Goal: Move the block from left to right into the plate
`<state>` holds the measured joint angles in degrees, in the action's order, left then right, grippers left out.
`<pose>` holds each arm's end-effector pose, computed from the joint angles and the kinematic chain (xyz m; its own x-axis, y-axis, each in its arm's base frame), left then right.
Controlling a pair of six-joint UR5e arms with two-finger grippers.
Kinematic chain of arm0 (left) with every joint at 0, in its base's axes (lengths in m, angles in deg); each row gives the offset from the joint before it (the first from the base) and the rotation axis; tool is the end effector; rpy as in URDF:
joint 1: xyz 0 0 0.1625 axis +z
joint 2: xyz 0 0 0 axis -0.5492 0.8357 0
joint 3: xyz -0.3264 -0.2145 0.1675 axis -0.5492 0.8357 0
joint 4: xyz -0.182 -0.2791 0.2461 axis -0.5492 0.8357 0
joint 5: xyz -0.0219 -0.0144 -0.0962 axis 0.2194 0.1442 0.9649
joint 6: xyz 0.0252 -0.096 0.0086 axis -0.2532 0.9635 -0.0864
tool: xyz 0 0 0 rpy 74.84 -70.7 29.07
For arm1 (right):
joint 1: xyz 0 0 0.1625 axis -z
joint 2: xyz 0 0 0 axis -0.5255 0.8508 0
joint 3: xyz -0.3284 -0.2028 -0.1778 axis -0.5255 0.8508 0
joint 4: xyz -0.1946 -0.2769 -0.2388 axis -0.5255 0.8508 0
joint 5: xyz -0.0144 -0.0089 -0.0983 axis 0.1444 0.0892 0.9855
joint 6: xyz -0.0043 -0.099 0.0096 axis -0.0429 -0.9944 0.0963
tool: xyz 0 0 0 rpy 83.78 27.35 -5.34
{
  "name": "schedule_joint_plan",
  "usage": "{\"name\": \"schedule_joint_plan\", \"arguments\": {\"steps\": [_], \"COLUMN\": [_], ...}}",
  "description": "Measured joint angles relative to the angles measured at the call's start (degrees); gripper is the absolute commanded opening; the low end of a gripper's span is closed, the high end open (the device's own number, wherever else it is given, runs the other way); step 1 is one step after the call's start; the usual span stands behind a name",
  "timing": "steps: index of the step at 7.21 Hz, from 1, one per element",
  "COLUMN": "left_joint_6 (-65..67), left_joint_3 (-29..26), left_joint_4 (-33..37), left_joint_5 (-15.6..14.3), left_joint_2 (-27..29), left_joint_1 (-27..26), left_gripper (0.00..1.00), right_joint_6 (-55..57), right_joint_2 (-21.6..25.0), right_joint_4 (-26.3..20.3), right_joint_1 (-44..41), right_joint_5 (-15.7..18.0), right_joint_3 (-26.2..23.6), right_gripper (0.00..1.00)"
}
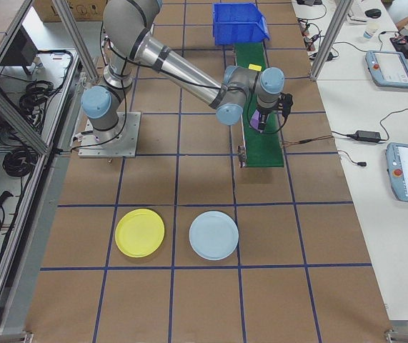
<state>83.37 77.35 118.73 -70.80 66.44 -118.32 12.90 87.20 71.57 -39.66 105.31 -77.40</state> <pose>-0.0914 -0.4844 0.4571 -0.9989 -0.0462 0.0053 -0.0450 0.9899 0.1346 -0.0488 -0.6645 0.2650 -0.9271 0.1861 -0.3253 0.2157 0.9748 -0.0573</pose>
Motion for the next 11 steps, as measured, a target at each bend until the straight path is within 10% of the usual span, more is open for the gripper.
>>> {"name": "schedule_joint_plan", "arguments": {"steps": [3,7,11], "left_joint_6": [-0.06,-0.52,-1.12], "left_joint_3": [0.09,0.51,0.53], "left_joint_4": [-0.19,-0.21,-0.51], "left_joint_5": [0.01,-0.16,-0.10], "left_joint_2": [0.05,-0.08,-0.13], "left_joint_1": [0.14,-0.07,0.17], "left_gripper": [1.00,1.00,1.00], "right_joint_6": [-0.70,-3.78,-31.01], "right_joint_2": [-1.12,1.19,2.30], "right_joint_4": [0.25,-3.14,-5.58], "right_joint_1": [0.00,0.70,17.38], "right_joint_5": [1.05,9.95,18.64], "right_joint_3": [-0.72,0.26,0.29], "right_gripper": [0.47,0.45,0.41]}}
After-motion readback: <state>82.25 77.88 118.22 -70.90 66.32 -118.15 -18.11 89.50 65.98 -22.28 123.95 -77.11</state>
